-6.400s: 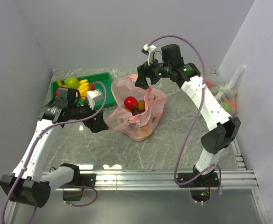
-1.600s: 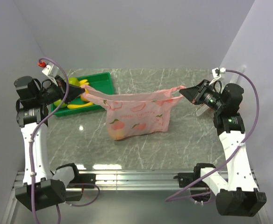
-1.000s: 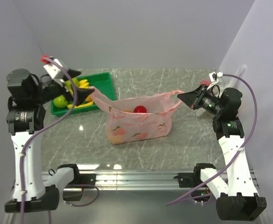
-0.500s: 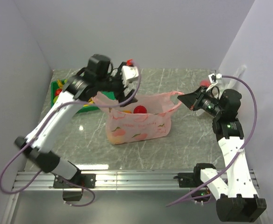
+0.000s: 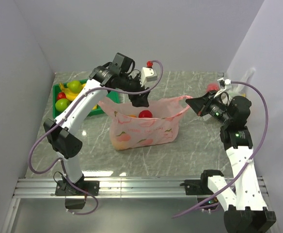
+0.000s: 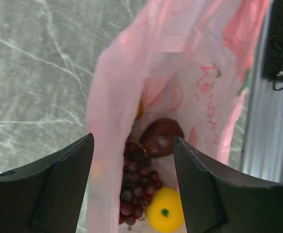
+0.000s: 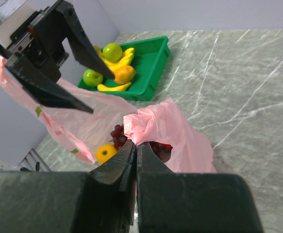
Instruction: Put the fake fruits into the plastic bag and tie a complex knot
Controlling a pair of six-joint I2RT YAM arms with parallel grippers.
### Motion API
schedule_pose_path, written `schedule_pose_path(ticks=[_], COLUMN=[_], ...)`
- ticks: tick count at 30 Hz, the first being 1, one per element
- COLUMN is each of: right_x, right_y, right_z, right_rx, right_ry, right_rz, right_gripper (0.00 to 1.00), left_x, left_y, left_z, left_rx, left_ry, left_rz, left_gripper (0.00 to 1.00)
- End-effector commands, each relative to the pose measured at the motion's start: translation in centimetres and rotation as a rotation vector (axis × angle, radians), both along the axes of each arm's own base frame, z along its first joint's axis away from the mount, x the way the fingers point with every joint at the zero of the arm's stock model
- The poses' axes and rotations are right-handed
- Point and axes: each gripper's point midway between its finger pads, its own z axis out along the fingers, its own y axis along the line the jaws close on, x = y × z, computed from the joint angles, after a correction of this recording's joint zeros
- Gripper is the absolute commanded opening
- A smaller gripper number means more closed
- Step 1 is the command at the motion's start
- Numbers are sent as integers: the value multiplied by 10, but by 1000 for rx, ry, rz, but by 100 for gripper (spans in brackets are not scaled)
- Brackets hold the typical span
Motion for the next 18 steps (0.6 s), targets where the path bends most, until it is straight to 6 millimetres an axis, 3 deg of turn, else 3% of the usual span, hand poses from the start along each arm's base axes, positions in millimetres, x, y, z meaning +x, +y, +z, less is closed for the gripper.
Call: schedule_pose_path(ticks=[1,5,9,12,13,14,15,18], right_x=[12,12,13,16,16,18,22,35], right_y=[-4,-1,0,-1,-1,-1,-4,-10], right_z=[16,21,21,19,19,20,18,19], right_rx=[-41,-49,-65,-74,-79,-83,-92,-107], right_ry=[-101,-128,-148,-149,-151,-160,-162,-177], right_rz=[-25,0,4,0,-2,-6,-21,-74], right_gripper=[0,0,0,0,0,0,0,0], left_x=[-15,-6,17,26,26,24,11,-9], left_y=[-3,-3,-4,-5,-5,-7,-9,-11], left_z=[3,-15,-25,-30,-29,-25,-25,-14], left_rx=[-47,-25,0,11,10,0,-11,-55], left_ry=[77,99,71,60,59,57,102,138], left_rz=[-66,-12,81,107,101,80,25,-69], left_gripper=[72,68,52,46,40,22,14,0])
